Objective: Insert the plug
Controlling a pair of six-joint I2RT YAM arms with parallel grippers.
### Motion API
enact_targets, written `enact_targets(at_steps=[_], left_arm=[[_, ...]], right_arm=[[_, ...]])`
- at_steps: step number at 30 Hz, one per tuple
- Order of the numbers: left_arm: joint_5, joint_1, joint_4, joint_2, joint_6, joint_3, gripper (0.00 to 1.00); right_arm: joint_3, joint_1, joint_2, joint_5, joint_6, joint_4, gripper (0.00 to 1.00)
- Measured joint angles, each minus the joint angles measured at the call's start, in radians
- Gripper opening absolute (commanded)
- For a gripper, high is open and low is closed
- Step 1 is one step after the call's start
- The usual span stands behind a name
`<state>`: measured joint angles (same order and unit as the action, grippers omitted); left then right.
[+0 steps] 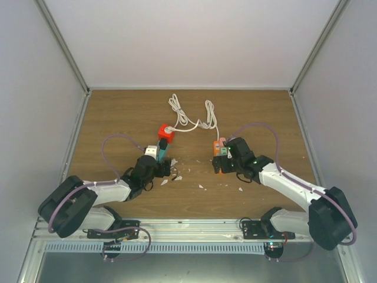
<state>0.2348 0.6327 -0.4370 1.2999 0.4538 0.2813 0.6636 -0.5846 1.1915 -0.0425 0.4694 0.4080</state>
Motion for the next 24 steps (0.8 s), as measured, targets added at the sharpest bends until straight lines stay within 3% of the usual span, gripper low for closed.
enact_targets(at_steps=[6,14,24], left_arm=[[0.009,-0.003,-0.008,0.078,-0.047,0.051,0.98],[0.046,-0.008,0.040,0.169,-0.054,0.153,0.97],[0.088,-0.011,0.097,0.023,-0.048,0.137,0.99]], right_arm=[[-0.002,-0.004,0.069,0.019,-0.001,-0.058,0.94],[-0.002,-0.021,0.130,0.018,0.002,-0.103,0.93],[-0.002,-0.023,0.188,-0.013,0.016,-0.145,0.94]])
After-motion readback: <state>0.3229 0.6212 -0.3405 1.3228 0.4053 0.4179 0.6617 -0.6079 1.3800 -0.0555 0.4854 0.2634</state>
